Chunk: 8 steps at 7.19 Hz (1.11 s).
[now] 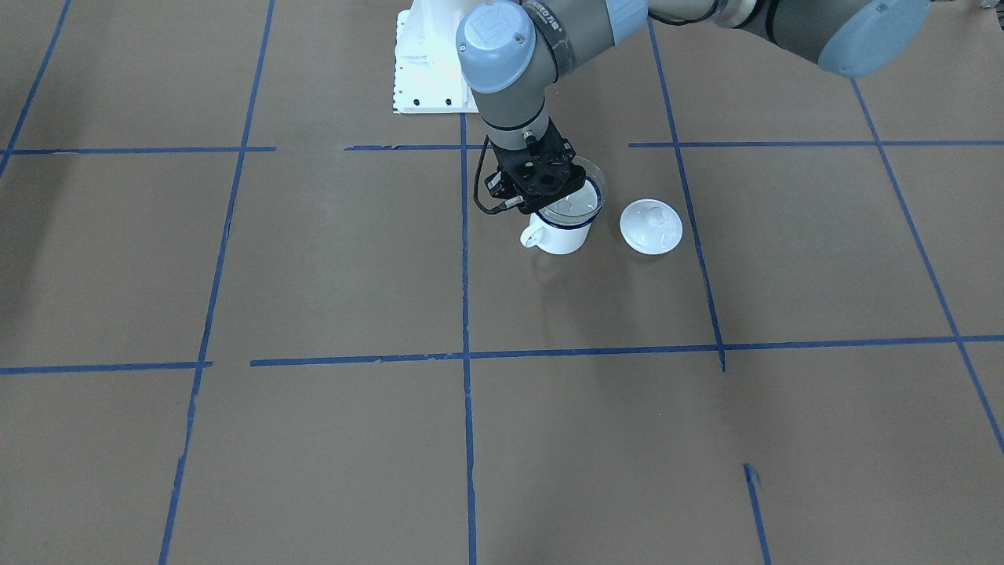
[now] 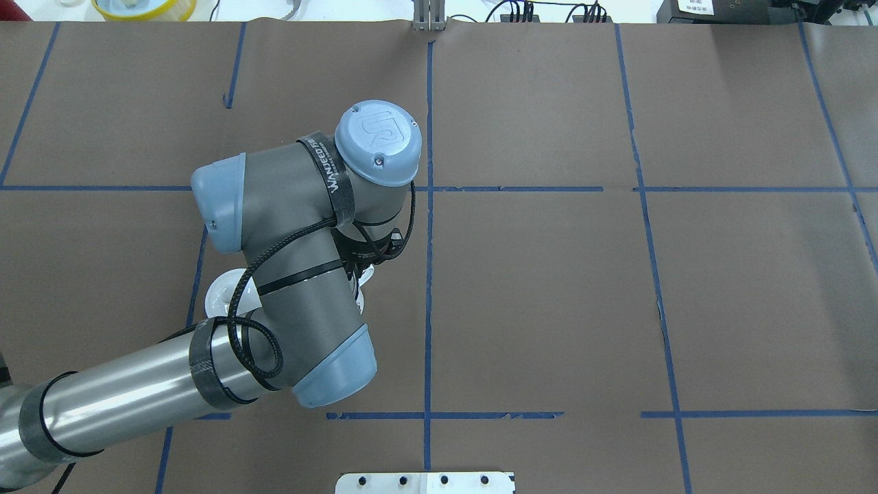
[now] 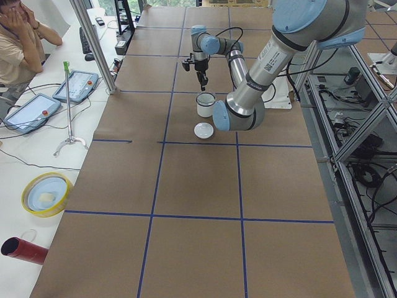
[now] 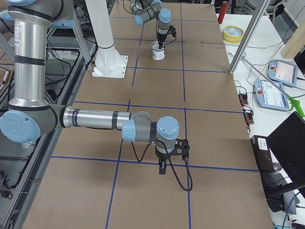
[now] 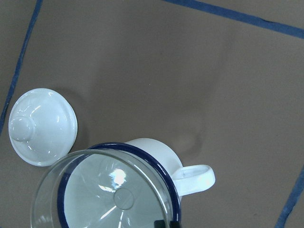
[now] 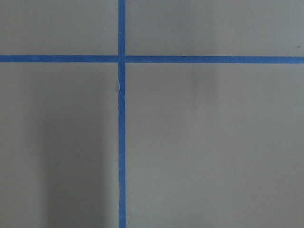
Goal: Place funnel on cup
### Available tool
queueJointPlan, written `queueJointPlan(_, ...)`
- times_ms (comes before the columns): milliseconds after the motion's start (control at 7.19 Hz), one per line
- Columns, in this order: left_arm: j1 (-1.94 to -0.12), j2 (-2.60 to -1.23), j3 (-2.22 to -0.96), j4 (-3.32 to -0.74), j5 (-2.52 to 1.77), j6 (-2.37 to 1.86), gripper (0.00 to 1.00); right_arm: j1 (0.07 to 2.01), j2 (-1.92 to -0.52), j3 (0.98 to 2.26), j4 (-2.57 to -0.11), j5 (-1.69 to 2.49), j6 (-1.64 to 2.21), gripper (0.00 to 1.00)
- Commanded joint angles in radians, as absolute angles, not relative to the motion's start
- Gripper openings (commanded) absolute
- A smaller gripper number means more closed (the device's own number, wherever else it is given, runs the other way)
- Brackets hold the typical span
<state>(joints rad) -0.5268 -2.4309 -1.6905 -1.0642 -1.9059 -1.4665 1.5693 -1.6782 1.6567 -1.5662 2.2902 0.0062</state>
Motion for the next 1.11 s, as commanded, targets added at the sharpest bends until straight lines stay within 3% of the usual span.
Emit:
queueJointPlan(0,-0.528,-2.396,-1.712,-1.101,-1.904,-1.466,1.00,1.569,-1.678,1.657,-1.566,2.290,0.006,1.00)
queueJointPlan(139,-0.534,-2.373,-1.779,-1.112,-1.901,-1.433,1.00,1.569,-1.678,1.657,-1.566,2.290,0.006,1.00)
queueJointPlan(278,-0.564,-2.305,-1.931,-1.114,-1.904,-1.301,1.00,1.569,-1.678,1.657,-1.566,2.290,0.006,1.00)
queueJointPlan(556,-0.712,-2.101,-2.141,-1.229,-1.917,-1.058,1.00,1.569,-1.678,1.657,-1.566,2.290,0.006,1.00)
queueJointPlan(974,-1.097,-1.797,-2.123,-1.353,-2.164,-0.386,1.00,1.569,-1.678,1.657,-1.566,2.290,0.006,1.00)
